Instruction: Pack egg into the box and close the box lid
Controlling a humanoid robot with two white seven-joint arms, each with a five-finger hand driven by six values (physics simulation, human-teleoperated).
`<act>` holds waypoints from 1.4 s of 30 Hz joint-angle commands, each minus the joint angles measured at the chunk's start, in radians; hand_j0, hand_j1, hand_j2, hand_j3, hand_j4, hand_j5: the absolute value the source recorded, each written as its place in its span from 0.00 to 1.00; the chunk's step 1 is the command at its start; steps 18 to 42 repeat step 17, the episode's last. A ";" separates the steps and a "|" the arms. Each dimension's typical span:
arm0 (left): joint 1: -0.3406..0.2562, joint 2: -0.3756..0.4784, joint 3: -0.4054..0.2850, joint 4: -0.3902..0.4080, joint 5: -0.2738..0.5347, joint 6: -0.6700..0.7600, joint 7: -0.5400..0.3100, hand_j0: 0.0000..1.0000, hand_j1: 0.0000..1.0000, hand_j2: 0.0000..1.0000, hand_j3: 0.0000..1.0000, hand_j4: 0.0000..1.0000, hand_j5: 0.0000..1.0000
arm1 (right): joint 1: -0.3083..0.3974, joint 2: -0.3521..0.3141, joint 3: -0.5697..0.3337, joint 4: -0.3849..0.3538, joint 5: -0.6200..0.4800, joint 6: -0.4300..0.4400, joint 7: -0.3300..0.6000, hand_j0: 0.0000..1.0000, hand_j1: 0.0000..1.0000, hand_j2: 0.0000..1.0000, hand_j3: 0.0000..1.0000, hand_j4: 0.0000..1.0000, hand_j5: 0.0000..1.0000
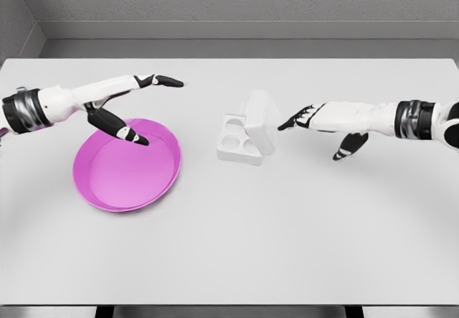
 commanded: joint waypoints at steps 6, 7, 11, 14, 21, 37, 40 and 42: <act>-0.003 0.064 0.006 -0.008 0.003 0.003 -0.007 1.00 1.00 1.00 1.00 1.00 1.00 | -0.037 0.044 -0.002 -0.052 -0.006 -0.002 0.000 1.00 1.00 1.00 1.00 1.00 1.00; -0.002 0.064 0.004 -0.008 0.001 0.003 -0.007 1.00 1.00 1.00 1.00 1.00 1.00 | -0.044 0.043 -0.002 -0.060 -0.006 -0.002 0.000 1.00 1.00 1.00 1.00 1.00 1.00; -0.003 0.058 0.003 -0.008 0.001 0.003 -0.007 1.00 1.00 1.00 1.00 1.00 1.00 | -0.022 -0.022 -0.152 -0.052 -0.007 -0.032 0.000 1.00 1.00 1.00 1.00 1.00 1.00; -0.003 0.058 0.004 -0.009 0.001 0.003 -0.007 1.00 1.00 1.00 1.00 1.00 1.00 | 0.017 -0.066 -0.220 -0.046 -0.006 -0.034 0.000 1.00 1.00 1.00 1.00 1.00 1.00; -0.003 0.055 0.004 -0.009 0.001 0.003 -0.007 1.00 1.00 1.00 1.00 1.00 1.00 | 0.044 -0.085 -0.243 0.019 -0.007 -0.035 0.000 1.00 1.00 1.00 1.00 1.00 1.00; -0.003 0.055 0.004 -0.009 0.001 0.003 -0.007 1.00 1.00 1.00 1.00 1.00 1.00 | 0.044 -0.085 -0.243 0.019 -0.007 -0.035 0.000 1.00 1.00 1.00 1.00 1.00 1.00; -0.003 0.055 0.004 -0.009 0.001 0.003 -0.007 1.00 1.00 1.00 1.00 1.00 1.00 | 0.044 -0.085 -0.243 0.019 -0.007 -0.035 0.000 1.00 1.00 1.00 1.00 1.00 1.00; -0.003 0.055 0.004 -0.009 0.001 0.003 -0.007 1.00 1.00 1.00 1.00 1.00 1.00 | 0.044 -0.085 -0.243 0.019 -0.007 -0.035 0.000 1.00 1.00 1.00 1.00 1.00 1.00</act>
